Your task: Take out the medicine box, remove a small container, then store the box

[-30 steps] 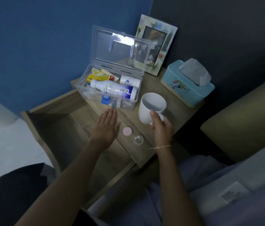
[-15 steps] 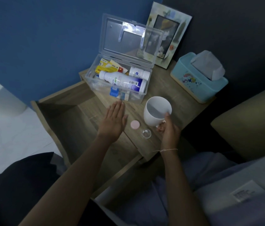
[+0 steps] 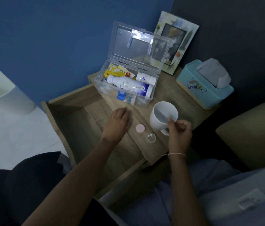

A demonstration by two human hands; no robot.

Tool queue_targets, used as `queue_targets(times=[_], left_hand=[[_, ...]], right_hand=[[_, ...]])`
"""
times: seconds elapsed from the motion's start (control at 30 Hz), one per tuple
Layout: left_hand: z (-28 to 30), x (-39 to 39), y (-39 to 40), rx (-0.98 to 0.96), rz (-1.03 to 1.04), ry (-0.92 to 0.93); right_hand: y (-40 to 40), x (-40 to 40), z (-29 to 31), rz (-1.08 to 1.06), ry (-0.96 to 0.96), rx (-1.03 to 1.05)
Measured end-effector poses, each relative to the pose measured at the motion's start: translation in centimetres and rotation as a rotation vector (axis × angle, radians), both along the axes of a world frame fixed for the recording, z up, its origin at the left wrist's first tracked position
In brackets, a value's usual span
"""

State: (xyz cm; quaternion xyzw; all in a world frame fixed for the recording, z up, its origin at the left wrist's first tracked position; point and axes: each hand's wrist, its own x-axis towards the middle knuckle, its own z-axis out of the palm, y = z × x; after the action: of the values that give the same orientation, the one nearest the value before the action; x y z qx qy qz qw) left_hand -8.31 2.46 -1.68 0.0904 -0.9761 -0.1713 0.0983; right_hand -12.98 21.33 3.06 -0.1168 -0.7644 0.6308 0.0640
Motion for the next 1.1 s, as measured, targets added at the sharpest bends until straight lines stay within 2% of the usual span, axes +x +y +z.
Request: queue_targets(times=[0.1,0.23,0.37,0.5,0.57,0.7,0.9,1.0,1.1], left_hand=[[0.3,0.2,-0.6,0.010,-0.007,0.029],[1.4,0.4,-1.7,0.042,0.114,0.199],[3.0,-1.0,-3.8,0.019,0.269,0.353],[4.4,-2.9,-6.6,0.055,0.340,0.358],[4.7,-3.8,-7.7,0.150,0.393,0.340],[4.7,-5.3,-8.9,0.464,0.481,0.304],[4.3,-5.8,-8.7,0.849,0.515,0.357],[4.1,-5.8,-8.6,0.934,0.477,0.454],[3.8,-6.3,-9.0,1.023,0.476,0.441]], right_hand=[[0.0,-0.1,1.0,-0.010,0.094,0.090],[-0.4,-1.7,3.1,-0.019,0.202,0.145],[-2.3,-5.1,6.1,0.078,0.316,0.183],[-5.9,-9.0,8.8,0.187,0.462,0.198],[-7.7,-10.9,9.7,0.232,0.482,0.219],[-10.1,-13.7,9.9,0.319,0.493,0.229],[-11.4,-17.6,7.9,0.320,0.361,0.221],[-11.7,-19.9,7.1,0.312,0.204,0.137],[-11.9,-21.5,6.6,0.364,0.065,0.089]])
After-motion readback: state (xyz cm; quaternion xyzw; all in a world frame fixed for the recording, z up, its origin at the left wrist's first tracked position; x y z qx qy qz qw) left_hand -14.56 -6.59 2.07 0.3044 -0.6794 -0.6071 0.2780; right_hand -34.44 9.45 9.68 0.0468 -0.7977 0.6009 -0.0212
